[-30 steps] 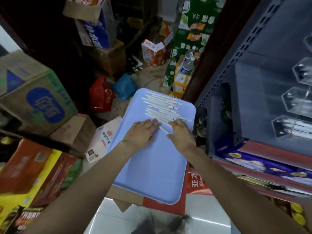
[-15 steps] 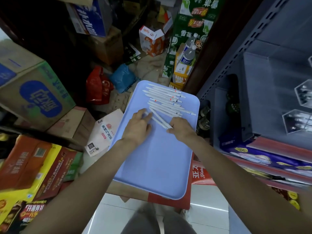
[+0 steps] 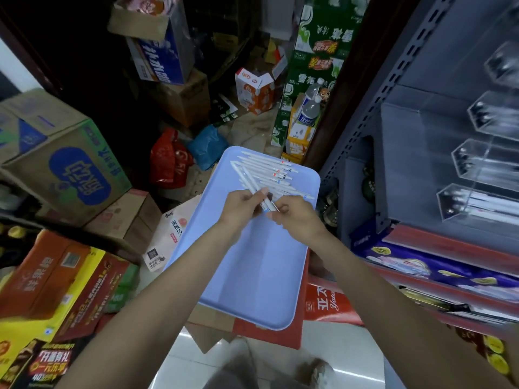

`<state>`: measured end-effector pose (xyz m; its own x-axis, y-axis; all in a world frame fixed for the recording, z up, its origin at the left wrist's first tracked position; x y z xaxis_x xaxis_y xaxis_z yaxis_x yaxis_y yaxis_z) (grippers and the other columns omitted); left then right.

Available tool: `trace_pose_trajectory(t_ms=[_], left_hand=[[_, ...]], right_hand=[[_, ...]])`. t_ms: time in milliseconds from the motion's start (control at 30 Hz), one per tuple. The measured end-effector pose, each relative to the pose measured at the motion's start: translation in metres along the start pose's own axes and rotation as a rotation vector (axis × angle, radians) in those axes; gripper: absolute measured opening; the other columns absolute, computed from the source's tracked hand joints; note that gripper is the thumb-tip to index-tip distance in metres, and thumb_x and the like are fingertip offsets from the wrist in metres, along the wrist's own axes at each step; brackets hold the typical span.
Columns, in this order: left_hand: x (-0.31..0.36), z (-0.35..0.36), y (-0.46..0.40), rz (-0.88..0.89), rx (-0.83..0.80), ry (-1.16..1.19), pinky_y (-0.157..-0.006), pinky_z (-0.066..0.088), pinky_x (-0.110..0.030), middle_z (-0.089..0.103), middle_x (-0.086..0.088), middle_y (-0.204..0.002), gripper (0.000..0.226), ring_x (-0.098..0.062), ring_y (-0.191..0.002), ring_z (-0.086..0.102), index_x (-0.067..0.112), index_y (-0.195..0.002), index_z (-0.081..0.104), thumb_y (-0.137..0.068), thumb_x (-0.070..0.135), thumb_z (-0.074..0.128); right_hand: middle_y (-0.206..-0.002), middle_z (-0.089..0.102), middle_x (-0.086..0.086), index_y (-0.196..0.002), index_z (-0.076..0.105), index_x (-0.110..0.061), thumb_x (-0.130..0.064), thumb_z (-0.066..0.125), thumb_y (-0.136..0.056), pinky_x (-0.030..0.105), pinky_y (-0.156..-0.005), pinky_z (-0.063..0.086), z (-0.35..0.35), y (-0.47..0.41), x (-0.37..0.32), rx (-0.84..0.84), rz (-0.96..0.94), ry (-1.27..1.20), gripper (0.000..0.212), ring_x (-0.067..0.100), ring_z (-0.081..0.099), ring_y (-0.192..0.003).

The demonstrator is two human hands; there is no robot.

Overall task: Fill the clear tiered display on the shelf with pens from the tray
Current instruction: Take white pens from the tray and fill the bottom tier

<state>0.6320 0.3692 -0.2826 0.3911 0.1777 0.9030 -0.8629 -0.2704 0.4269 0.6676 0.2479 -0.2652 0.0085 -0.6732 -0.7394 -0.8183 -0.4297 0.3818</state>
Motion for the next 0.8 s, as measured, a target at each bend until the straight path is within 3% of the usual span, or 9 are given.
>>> trace_pose_trajectory(t_ms=[100,233,300,367,400,500,600,700,800], left_hand=[[0.032,0.024,0.02,0.106,-0.026,-0.008,-0.081,0.054,-0.027,0.069,-0.011,-0.088,0.021,-0.019,-0.081,0.063,0.005,-0.087,0.068,-0.093,0.019,0.054],[0.078,0.067,0.046,0.337,-0.052,-0.207,-0.077,0.053,-0.038,0.072,-0.013,-0.087,0.023,-0.027,-0.081,0.067,0.007,-0.088,0.068,-0.094,0.023,0.053],[0.099,0.105,0.068,0.448,-0.157,-0.334,-0.066,0.051,-0.03,0.07,-0.002,-0.07,0.026,-0.014,-0.064,0.065,0.013,-0.073,0.062,-0.095,0.023,0.052],[0.114,0.148,0.09,0.534,-0.235,-0.418,-0.053,0.041,-0.014,0.058,0.011,-0.049,0.033,-0.001,-0.045,0.053,0.021,-0.062,0.051,-0.096,0.019,0.05],[0.12,0.168,0.098,0.57,-0.245,-0.434,-0.049,0.037,-0.013,0.053,0.01,-0.045,0.034,-0.001,-0.041,0.048,0.022,-0.062,0.049,-0.096,0.018,0.05],[0.137,0.225,0.116,0.661,-0.284,-0.414,-0.049,0.038,-0.019,0.051,0.008,-0.05,0.026,-0.003,-0.043,0.046,0.026,-0.069,0.058,-0.094,0.022,0.053],[0.145,0.273,0.127,0.722,-0.36,-0.488,-0.05,0.038,-0.019,0.052,0.008,-0.052,0.023,-0.006,-0.048,0.048,0.035,-0.071,0.061,-0.092,0.027,0.055],[0.147,0.324,0.137,0.727,-0.39,-0.526,-0.052,0.041,-0.021,0.057,0.006,-0.059,0.018,-0.008,-0.052,0.049,0.022,-0.077,0.064,-0.092,0.028,0.057],[0.146,0.358,0.139,0.715,-0.375,-0.502,-0.052,0.041,-0.014,0.064,0.004,-0.067,0.014,-0.001,-0.052,0.052,0.013,-0.086,0.069,-0.09,0.023,0.06]], right_hand=[[-0.068,0.054,0.006,-0.072,0.055,-0.01,-0.019,0.064,-0.087,0.027,-0.055,0.036,-0.028,0.023,-0.014,0.055,-0.081,0.056,0.02,0.015,0.046,-0.057],[-0.083,0.061,-0.001,-0.098,0.061,-0.012,-0.028,0.062,-0.089,0.02,-0.06,0.043,-0.097,0.064,-0.018,0.255,-0.16,-0.002,0.018,0.012,0.057,-0.078],[-0.09,0.06,-0.004,-0.12,0.054,-0.017,-0.026,0.06,-0.09,0.022,-0.068,0.049,-0.136,0.091,-0.011,0.336,-0.222,-0.145,0.032,0.012,0.061,-0.085],[-0.094,0.057,-0.01,-0.132,0.045,-0.021,-0.019,0.061,-0.09,0.019,-0.069,0.051,-0.175,0.118,-0.004,0.395,-0.297,-0.222,0.045,0.01,0.061,-0.086],[-0.094,0.055,-0.012,-0.134,0.042,-0.021,-0.014,0.061,-0.089,0.018,-0.068,0.052,-0.194,0.13,0.0,0.419,-0.327,-0.255,0.049,0.011,0.061,-0.086],[-0.092,0.061,-0.006,-0.131,0.043,-0.019,-0.008,0.06,-0.089,0.023,-0.067,0.053,-0.251,0.164,0.018,0.465,-0.384,-0.37,0.047,0.011,0.064,-0.082],[-0.08,0.065,0.002,-0.115,0.049,-0.017,-0.003,0.057,-0.09,0.018,-0.059,0.05,-0.292,0.189,0.043,0.518,-0.385,-0.495,0.029,0.006,0.065,-0.07],[-0.075,0.064,0.006,-0.107,0.051,-0.007,-0.001,0.058,-0.089,0.016,-0.059,0.052,-0.329,0.214,0.082,0.559,-0.362,-0.606,0.02,0.003,0.065,-0.061],[-0.076,0.065,0.007,-0.089,0.05,-0.011,0.002,0.059,-0.087,0.017,-0.062,0.052,-0.361,0.232,0.121,0.589,-0.334,-0.687,0.015,0.008,0.067,-0.064]])
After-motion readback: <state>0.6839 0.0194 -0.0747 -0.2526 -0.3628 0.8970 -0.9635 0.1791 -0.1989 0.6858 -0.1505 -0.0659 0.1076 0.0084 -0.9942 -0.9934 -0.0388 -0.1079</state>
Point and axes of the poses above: each hand's wrist, its own y-axis away from the middle knuckle, its own z-axis out of the palm, x = y × z, the point moved 5 cm from there along -y, towards the middle knuckle
